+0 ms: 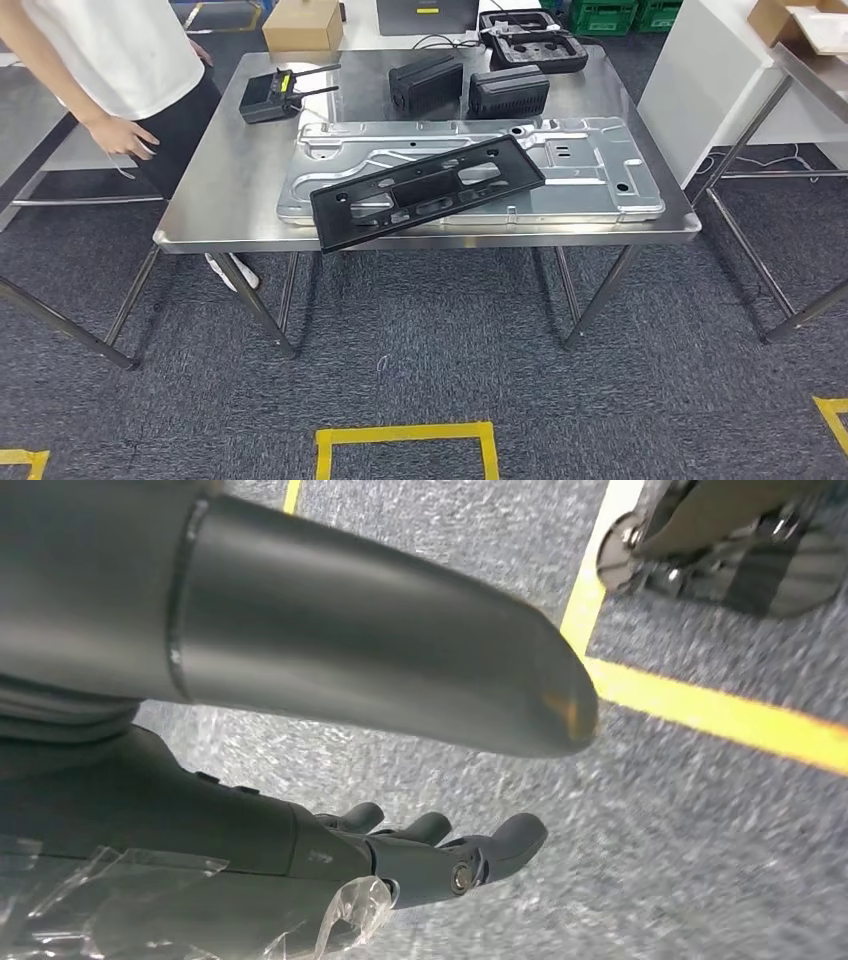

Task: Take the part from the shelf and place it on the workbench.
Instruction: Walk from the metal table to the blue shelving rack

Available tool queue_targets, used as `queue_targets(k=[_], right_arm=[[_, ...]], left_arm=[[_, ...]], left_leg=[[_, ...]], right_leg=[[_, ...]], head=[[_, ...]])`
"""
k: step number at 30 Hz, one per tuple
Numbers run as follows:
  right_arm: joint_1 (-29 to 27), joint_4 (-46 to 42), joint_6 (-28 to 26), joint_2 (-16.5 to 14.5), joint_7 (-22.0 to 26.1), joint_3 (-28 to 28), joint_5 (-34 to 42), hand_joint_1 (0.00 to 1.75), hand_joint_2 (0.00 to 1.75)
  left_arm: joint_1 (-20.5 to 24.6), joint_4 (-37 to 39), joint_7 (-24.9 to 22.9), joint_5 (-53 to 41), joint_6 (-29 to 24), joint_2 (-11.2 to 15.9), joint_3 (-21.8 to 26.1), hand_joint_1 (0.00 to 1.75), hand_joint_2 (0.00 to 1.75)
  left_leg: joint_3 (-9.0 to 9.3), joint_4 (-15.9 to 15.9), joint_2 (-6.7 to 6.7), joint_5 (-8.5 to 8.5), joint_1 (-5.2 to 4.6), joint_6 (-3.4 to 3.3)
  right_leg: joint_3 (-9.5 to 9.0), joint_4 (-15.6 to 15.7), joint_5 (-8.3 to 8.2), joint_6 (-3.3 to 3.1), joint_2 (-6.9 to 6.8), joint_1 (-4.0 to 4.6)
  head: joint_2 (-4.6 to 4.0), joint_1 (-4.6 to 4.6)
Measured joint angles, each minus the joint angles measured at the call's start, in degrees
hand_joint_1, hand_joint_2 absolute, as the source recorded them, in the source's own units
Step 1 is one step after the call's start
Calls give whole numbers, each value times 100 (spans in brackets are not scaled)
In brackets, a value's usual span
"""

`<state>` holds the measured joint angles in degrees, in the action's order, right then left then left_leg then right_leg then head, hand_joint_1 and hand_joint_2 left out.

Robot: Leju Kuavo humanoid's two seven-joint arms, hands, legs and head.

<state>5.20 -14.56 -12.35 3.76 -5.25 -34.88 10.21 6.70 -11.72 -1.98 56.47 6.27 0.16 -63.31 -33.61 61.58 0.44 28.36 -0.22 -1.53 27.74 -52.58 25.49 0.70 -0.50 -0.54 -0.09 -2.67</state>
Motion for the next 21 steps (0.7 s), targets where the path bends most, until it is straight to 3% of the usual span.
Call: queue_targets(k=[2, 3, 4, 5, 7, 9, 11, 13, 15, 17, 18, 19, 20, 21], right_arm=[[-3, 2, 2, 4, 2, -1, 4, 0, 0], [-5, 4, 10, 4, 1, -1, 4, 0, 0], [-8, 7, 21, 4, -2, -1, 4, 0, 0], [-9, 9, 34, 3, -5, -1, 4, 0, 0], [-5, 11, 56, 1, -21, -1, 4, 0, 0], [14, 13, 74, 3, -57, -1, 6, 0, 0], [27, 18, 86, 8, -96, -1, 8, 0, 0], [25, 24, 95, 15, -118, -1, 8, 0, 0], [24, 28, 106, 19, -133, -1, 7, 0, 0], [21, 30, 123, 19, -149, -3, 6, 0, 0], [18, 31, 130, 18, -158, -4, 6, 0, 0], [15, 34, 135, 18, -163, -5, 5, 0, 0], [13, 39, 138, 18, -167, -6, 5, 0, 0], [12, 45, 138, 18, -168, -8, 5, 0, 0]], left_arm=[[-5, 0, -9, 2, 0, -3, -1, 0, 0], [-8, 0, -13, 2, 0, -3, -1, 0, 0], [-11, 0, -18, 2, 0, -3, -1, 0, 0], [-11, 0, -21, 1, 0, -3, -1, 0, 0], [0, 0, -44, -3, 0, -7, -1, 0, 0], [7, 0, -71, -6, 0, -16, -1, 0, 0], [-2, 0, -81, -5, 1, -25, -1, 0, 0], [-4, 0, -85, -4, -19, -27, -1, 0, 0], [3, 0, -85, -3, -90, -28, -1, 0, 0], [2, 0, -84, -2, -139, -31, -1, 0, 0], [-1, 0, -84, -2, -139, -33, 0, 0, 0], [-5, 0, -84, -2, -138, -35, -1, 0, 0], [-7, 0, -84, -2, -138, -37, 0, 0, 0], [-7, 0, -84, -2, -138, -39, 0, 0, 0]], left_leg=[[-332, 831, 0, 390, 36, 59], [-398, 1032, 0, 441, 46, 75], [-338, 977, 0, 371, 55, 81], [-161, 672, 0, 206, 61, 80], [331, -255, -1, -155, 63, 59], [555, -761, -8, -293, 49, 2], [528, -793, -13, -309, 25, -82], [500, -802, -8, -352, 23, -167], [459, -812, -1, -395, 29, -235], [405, -808, 9, -422, 7, -273], [382, -805, 12, -434, -7, -285], [369, -803, 14, -444, -18, -290], [364, -802, 12, -452, -25, -289], [365, -800, 9, -460, -30, -283]], right_leg=[[54, -4, -31, -10, -14, 5], [75, -7, -45, -3, -17, 8], [87, -10, -55, 8, -15, 6], [90, -12, -64, 19, -14, 2], [94, -23, -72, 55, -11, 9], [125, -42, -86, 107, -7, 30], [157, -52, -109, 161, -2, 29], [212, -171, -12, 210, 8, 4], [443, -722, 359, 251, 20, -12], [800, -1570, 786, 274, 21, -12], [902, -1844, 880, 277, 21, -11], [893, -1893, 857, 271, 21, -11], [758, -1689, 725, 256, 21, -10], [528, -1296, 531, 234, 21, -9]], head=[[0, -3], [0, -4], [0, -3], [0, -3], [0, -3], [0, 3], [0, 10], [0, 13], [0, 18], [0, 21], [0, 21], [0, 21], [0, 21], [0, 22]])
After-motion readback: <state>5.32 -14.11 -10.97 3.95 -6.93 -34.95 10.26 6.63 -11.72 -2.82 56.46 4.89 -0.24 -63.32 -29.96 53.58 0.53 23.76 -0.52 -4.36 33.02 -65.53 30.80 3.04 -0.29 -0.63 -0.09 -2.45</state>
